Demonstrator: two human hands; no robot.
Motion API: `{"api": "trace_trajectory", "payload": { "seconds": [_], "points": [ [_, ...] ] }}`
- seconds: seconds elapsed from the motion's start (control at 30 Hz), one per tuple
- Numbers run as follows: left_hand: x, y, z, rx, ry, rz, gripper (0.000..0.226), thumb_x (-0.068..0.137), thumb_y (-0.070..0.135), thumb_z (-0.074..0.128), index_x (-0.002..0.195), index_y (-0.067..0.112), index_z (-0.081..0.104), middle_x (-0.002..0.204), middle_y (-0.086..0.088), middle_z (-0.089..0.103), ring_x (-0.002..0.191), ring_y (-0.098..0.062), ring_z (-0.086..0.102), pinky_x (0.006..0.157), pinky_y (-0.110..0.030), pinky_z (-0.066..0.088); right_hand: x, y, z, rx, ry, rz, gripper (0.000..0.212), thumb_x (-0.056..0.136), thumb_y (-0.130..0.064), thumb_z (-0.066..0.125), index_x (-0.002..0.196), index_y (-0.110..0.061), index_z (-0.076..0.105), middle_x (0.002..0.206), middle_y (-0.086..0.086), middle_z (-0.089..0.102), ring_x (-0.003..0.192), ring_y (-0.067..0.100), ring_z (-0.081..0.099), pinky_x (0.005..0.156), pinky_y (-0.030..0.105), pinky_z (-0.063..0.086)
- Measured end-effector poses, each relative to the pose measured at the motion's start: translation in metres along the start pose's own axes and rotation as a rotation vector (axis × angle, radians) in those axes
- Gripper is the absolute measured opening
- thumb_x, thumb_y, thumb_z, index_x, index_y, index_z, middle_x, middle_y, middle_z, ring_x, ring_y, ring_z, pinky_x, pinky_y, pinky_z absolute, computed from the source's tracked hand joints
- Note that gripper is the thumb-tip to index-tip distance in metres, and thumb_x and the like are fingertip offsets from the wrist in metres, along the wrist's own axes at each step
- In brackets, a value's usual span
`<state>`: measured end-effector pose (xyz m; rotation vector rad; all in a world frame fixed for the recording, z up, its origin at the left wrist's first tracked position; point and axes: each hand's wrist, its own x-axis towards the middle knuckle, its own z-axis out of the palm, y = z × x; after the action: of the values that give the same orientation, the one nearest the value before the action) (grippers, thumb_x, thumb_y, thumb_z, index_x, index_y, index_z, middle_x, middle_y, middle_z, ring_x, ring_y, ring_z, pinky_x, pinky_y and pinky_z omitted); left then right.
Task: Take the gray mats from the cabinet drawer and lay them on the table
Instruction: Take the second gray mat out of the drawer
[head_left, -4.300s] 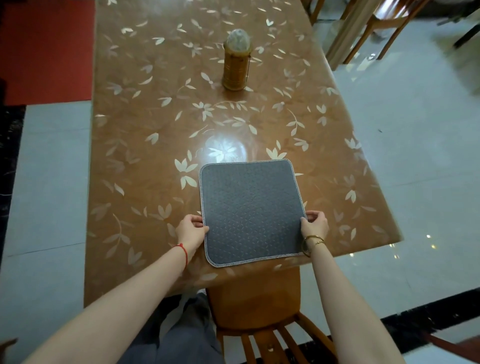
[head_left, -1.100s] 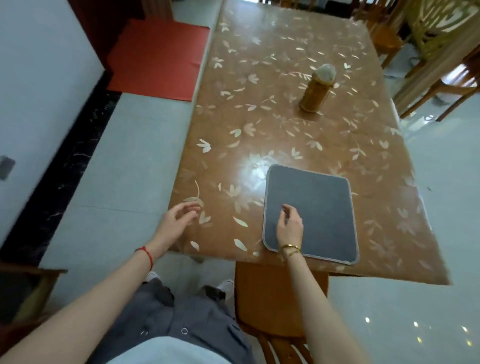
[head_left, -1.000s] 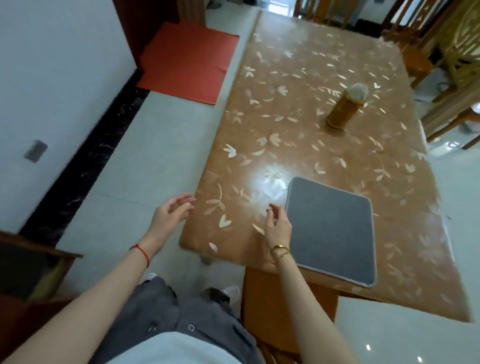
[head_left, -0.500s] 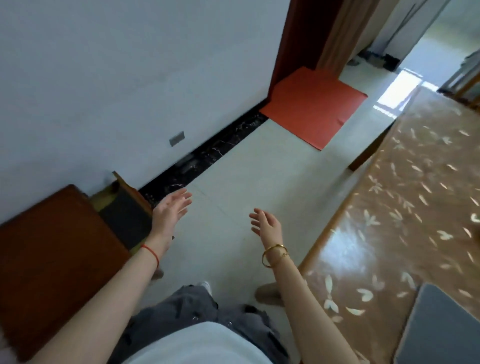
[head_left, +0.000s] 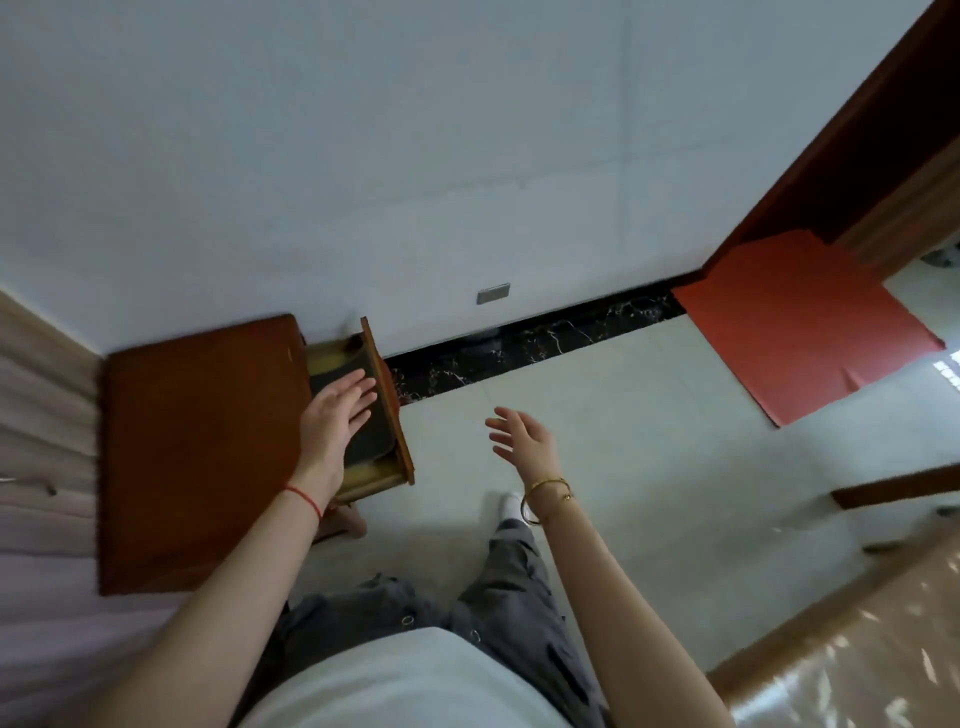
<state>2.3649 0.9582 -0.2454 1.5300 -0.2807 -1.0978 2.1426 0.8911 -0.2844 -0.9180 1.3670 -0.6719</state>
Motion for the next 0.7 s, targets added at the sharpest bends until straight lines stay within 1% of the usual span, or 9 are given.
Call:
{"api": "trace_trajectory", "payload": {
  "seconds": [0.13, 0.3, 0.47, 0.53, 0.63, 0.7],
  "points": [
    [0.026, 0.009, 0.002, -0.057, 0.129, 0.03, 0.03, 0.099, 0.019, 0.053, 0.127, 0.011, 0.061, 0.125, -0.01, 0.068, 0.116, -0.023, 0.065, 0.105, -0.043, 0.048, 0.053, -0.021, 0.016, -0.099, -0.151, 0.012, 0.031, 0.098, -0.027, 0.047, 0.118, -0.01, 0.063, 0.11, 0.006, 0.069, 0.1, 0.022, 0.065, 0.091, 0.034, 0.054],
    [0.053, 0.013, 0.025, -0.187, 0.331, 0.036, 0.03, 0.098, 0.021, 0.054, 0.127, 0.013, 0.061, 0.124, -0.009, 0.068, 0.116, -0.022, 0.065, 0.103, -0.04, 0.05, 0.121, -0.068, 0.024, -0.268, -0.361, -0.033, 0.03, 0.098, -0.028, 0.048, 0.117, -0.011, 0.064, 0.108, 0.005, 0.07, 0.1, 0.02, 0.066, 0.089, 0.033, 0.055],
    [0.059, 0.0, 0.053, -0.345, 0.521, 0.024, 0.027, 0.103, 0.017, 0.043, 0.125, 0.011, 0.057, 0.13, -0.01, 0.063, 0.121, -0.023, 0.06, 0.108, -0.041, 0.044, 0.19, -0.11, 0.035, -0.431, -0.537, -0.067, 0.024, 0.097, -0.023, 0.05, 0.11, -0.011, 0.067, 0.1, 0.006, 0.071, 0.093, 0.02, 0.065, 0.087, 0.035, 0.054],
    [0.058, -0.007, 0.061, -0.389, 0.599, -0.001, 0.031, 0.104, 0.016, 0.039, 0.129, 0.01, 0.055, 0.131, -0.011, 0.062, 0.12, -0.023, 0.06, 0.109, -0.041, 0.043, 0.211, -0.119, 0.042, -0.496, -0.59, -0.061, 0.022, 0.096, -0.023, 0.051, 0.108, -0.013, 0.067, 0.1, 0.006, 0.071, 0.094, 0.021, 0.066, 0.089, 0.037, 0.055],
    [0.058, -0.016, 0.069, -0.445, 0.761, -0.039, 0.033, 0.102, 0.017, 0.045, 0.131, 0.01, 0.057, 0.128, -0.009, 0.065, 0.117, -0.02, 0.063, 0.106, -0.039, 0.047, 0.234, -0.128, 0.057, -0.584, -0.67, -0.038, 0.021, 0.096, -0.025, 0.052, 0.106, -0.015, 0.067, 0.1, 0.006, 0.072, 0.095, 0.022, 0.066, 0.091, 0.039, 0.055],
    [0.059, -0.02, 0.072, -0.458, 0.825, -0.057, 0.032, 0.101, 0.019, 0.047, 0.13, 0.013, 0.059, 0.126, -0.006, 0.067, 0.113, -0.018, 0.065, 0.104, -0.039, 0.049, 0.245, -0.131, 0.068, -0.646, -0.707, -0.037, 0.023, 0.096, -0.026, 0.051, 0.108, -0.015, 0.067, 0.102, 0.006, 0.072, 0.095, 0.022, 0.066, 0.09, 0.039, 0.056]
  ]
}}
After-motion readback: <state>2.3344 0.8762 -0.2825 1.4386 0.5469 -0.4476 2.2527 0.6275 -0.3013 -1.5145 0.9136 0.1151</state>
